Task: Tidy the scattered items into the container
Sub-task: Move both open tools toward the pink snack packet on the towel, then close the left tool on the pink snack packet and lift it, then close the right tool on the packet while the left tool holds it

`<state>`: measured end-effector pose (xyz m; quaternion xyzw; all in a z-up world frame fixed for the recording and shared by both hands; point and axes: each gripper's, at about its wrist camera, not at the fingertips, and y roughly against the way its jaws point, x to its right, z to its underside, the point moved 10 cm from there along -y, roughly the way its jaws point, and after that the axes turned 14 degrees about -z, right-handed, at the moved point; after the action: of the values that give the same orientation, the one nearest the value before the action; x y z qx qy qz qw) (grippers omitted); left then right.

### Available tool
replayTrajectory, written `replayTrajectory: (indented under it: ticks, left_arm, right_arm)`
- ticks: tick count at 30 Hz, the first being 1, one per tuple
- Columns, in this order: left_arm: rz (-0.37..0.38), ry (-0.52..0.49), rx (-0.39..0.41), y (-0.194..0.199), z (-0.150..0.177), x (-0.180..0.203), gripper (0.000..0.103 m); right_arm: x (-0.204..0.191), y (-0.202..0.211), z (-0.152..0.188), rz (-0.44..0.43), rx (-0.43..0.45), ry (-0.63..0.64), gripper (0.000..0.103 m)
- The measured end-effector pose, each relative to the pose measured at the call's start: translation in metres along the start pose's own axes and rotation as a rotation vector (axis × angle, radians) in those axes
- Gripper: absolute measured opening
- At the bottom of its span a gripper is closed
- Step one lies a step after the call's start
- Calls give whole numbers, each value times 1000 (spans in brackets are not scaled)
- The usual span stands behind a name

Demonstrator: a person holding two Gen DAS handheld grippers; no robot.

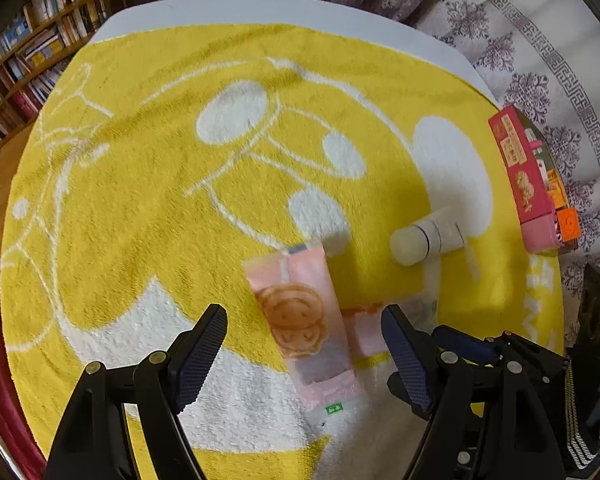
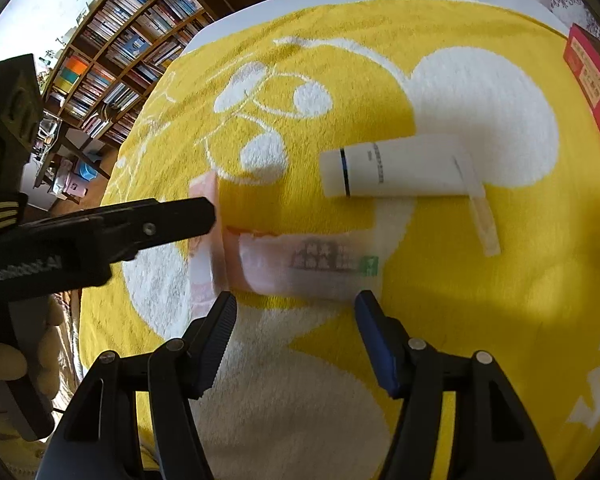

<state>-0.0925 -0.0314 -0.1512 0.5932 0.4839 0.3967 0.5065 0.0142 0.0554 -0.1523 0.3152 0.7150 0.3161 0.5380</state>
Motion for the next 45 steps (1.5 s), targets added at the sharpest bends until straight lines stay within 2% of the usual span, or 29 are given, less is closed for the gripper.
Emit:
replayTrajectory:
  ticks: [10,11,13,15,17,21,25,28,34,41,43,45]
  left_arm:
    - [-18,5,-38,-24,13,1,81]
    - [-13,9,-22,-23,12,0,79]
    - [-29,-3,-4,-22,10,-2,68]
    - [-16,-6,7,-20,8,-3,49]
    - [6,2,1,-20,8,-5,41]
    - [4,0,9,-18,9,-13,41]
    - [-86,-22,43,-15,7,-37,41]
    - [-97,20,34,-14,6,-52,41]
    - [-99,42,30,-12,11,-63,41]
    - [-104,63,25,-9,16,-73,41]
    - [-104,66,25,-9,17,-74,41]
    - [-106,69,22,-8,17,-75,41]
  right_arm:
    - [11,12,10,17,16,-32,66]
    - [12,13,11,20,19,-36,66]
    - [15,15,12,24,23,-43,66]
    - [17,17,12,27,26,-50,66]
    - [18,19,12,25,30,-52,66]
    - [12,15,9,-9,31,-67,66]
    - [6,9,6,-66,18,-90,66]
    - [2,-1,5,-115,-6,-132,66]
    - [1,-12,-19,-131,9,-174,66]
    - [-5,-29,-57,-46,8,-130,70]
    - [-9,-38,-62,19,-5,-86,73]
    - [-12,-43,-65,67,-19,-63,81]
